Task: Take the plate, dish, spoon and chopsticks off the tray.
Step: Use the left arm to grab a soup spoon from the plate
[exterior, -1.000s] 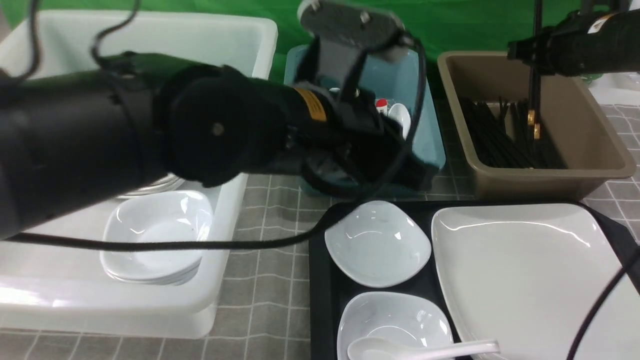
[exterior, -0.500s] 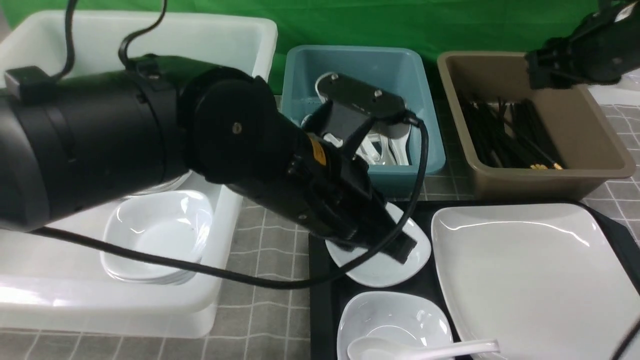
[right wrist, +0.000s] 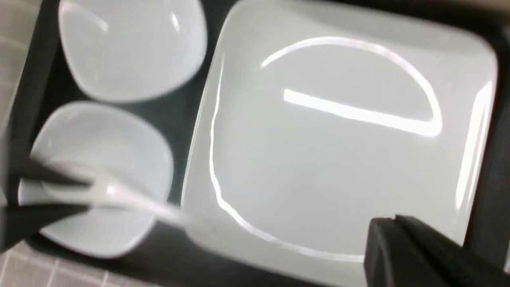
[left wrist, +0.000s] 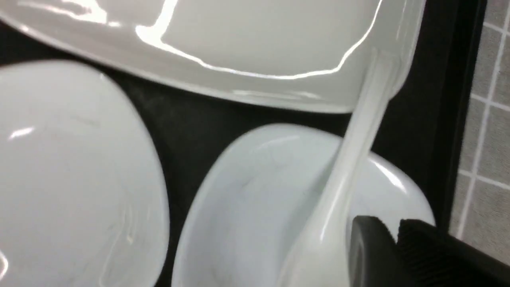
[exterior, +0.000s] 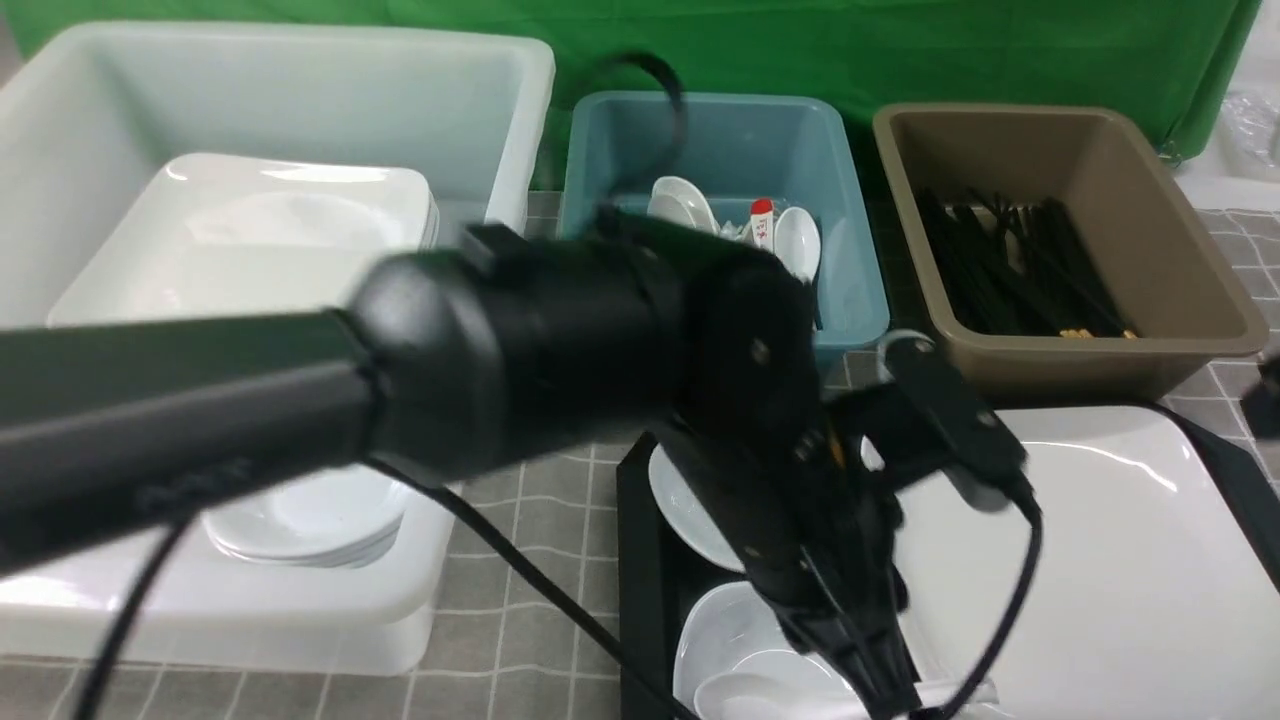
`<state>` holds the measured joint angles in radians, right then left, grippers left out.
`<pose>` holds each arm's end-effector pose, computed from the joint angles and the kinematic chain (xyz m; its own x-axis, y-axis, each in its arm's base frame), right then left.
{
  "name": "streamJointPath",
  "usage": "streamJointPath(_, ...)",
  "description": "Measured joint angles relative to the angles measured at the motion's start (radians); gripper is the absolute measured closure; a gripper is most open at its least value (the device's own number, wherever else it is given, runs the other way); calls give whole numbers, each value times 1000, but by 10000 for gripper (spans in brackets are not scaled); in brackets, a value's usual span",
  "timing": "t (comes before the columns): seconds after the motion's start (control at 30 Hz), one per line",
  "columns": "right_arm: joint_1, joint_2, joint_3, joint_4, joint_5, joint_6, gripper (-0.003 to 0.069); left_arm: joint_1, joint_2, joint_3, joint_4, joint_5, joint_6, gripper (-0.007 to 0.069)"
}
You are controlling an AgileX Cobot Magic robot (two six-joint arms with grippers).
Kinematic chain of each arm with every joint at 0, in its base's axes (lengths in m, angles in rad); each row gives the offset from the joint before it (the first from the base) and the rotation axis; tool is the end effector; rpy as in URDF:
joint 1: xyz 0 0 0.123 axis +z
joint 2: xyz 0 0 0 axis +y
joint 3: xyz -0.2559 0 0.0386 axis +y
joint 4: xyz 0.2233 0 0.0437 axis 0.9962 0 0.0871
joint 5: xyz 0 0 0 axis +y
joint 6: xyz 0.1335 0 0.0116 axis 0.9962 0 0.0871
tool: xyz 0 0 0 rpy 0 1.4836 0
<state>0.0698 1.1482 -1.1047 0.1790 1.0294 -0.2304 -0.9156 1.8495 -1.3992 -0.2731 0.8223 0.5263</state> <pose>0.2271 0.0364 0.2962 -0.7988 -0.1916 -0.5703 -0.2658 0.9628 0.0489 0.2100 -0.3168 0.1798 -0.2551 0.8654 -0.4313 0.9637 0.2637 -0.0410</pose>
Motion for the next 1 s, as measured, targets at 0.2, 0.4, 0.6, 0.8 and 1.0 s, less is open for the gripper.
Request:
streamJointPath(0.2,0,-141,96,1,-3,-13,625,-26,71,0,26,-53,0,284)
streamJointPath(0.4,0,-249,100,3,-43,-22,625,-31,144,-1,30,-71,-1,105)
streamJointPath(0.6,0,-262,100,3,-45,-5,625,-31,181,-3,37,-108,-1,118)
streamJointPath(0.8,0,-262,101,6,-39,3,625,-32,186,-5,79,-109,-43,350)
streamJointPath(1.0,0,-262,101,7,-36,3,625,-22,162,-9,100,-76,-93,361)
